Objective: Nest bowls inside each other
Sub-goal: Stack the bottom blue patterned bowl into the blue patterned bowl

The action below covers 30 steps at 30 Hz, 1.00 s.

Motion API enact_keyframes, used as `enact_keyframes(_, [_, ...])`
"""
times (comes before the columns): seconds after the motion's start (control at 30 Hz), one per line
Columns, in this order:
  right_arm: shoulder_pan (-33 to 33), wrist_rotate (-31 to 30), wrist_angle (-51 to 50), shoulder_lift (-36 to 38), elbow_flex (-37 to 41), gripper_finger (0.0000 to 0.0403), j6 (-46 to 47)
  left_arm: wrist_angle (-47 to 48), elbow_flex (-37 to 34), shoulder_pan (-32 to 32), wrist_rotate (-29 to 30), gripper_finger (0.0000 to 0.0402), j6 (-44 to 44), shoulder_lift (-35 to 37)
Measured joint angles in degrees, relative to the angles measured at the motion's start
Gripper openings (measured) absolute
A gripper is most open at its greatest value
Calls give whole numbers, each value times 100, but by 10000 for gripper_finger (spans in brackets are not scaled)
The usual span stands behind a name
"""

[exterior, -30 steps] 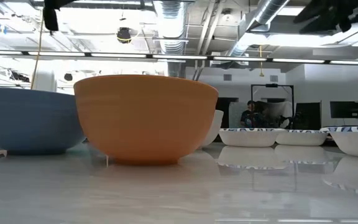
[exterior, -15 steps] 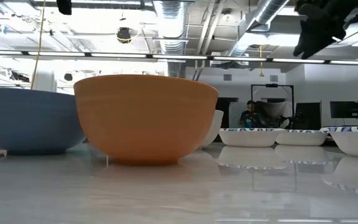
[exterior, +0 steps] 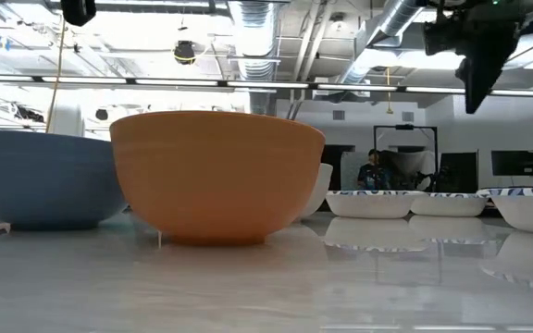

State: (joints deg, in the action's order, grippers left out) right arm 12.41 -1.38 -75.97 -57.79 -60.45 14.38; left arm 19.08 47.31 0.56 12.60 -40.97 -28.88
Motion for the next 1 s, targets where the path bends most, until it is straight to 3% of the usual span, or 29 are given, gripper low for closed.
enact_keyframes(0.3, [-460, 89, 96, -27, 463, 276, -94, 450, 0, 0, -48, 115, -26, -76])
enact_keyframes(0.5, [-450, 599, 673, -33, 1294, 276, -266, 653, -2, 0, -189, 115, -27, -262])
enact_keyframes(0.77, [-271, 601, 1344, -48, 2034, 276, -459, 710, -4, 0, -401, 115, 135, -544])
enact_keyframes(1.0, [-88, 605, 1369, -363, 2035, 276, -505, 723, -7, 4, -439, 115, 233, -760])
